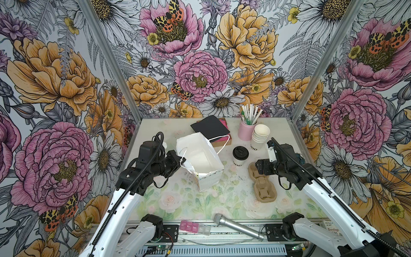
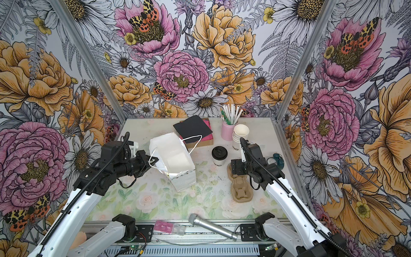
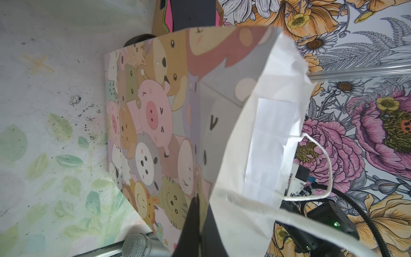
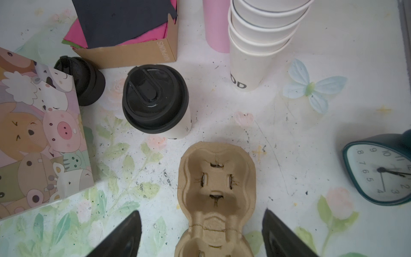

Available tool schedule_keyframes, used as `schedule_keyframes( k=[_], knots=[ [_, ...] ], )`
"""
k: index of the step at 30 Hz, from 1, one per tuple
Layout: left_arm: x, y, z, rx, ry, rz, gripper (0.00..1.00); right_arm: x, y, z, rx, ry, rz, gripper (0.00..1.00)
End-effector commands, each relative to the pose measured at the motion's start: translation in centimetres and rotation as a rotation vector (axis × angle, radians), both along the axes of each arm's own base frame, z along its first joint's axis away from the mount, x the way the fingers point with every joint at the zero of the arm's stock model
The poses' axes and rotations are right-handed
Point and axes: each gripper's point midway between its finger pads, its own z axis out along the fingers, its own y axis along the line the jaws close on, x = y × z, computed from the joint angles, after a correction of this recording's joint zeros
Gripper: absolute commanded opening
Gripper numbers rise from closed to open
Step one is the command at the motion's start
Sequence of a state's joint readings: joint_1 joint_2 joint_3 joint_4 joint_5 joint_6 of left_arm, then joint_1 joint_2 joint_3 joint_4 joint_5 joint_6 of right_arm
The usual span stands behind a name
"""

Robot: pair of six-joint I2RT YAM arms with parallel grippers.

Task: Pack a coffee takeout order
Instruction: Place the lid on the takeout bag.

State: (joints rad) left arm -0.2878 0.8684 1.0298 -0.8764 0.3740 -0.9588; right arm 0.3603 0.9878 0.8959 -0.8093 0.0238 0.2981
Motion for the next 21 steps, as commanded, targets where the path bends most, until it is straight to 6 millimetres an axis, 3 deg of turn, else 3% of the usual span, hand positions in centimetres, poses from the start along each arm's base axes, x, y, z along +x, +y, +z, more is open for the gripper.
schedule_keyframes(
  k=[1, 10, 21],
  knots=[
    [0.3, -0.2, -0.5, 0.014, -0.008, -0.030, 0.00, -0.6, -0.7, -1.8, -0.028, 0.069, -0.038, 0.82],
    [1.9, 0.9, -0.7, 0.019, 0.004, -0.016, 0.00, -1.3, -0.1, -5.3, -0.023, 0.224, -0.048, 0.72],
    [2.8, 1.1, -1.5, 0.037, 0.016, -0.051, 0.00, -2.3, -0.4, -7.8, -0.046, 0.315, -0.067, 0.63]
  ],
)
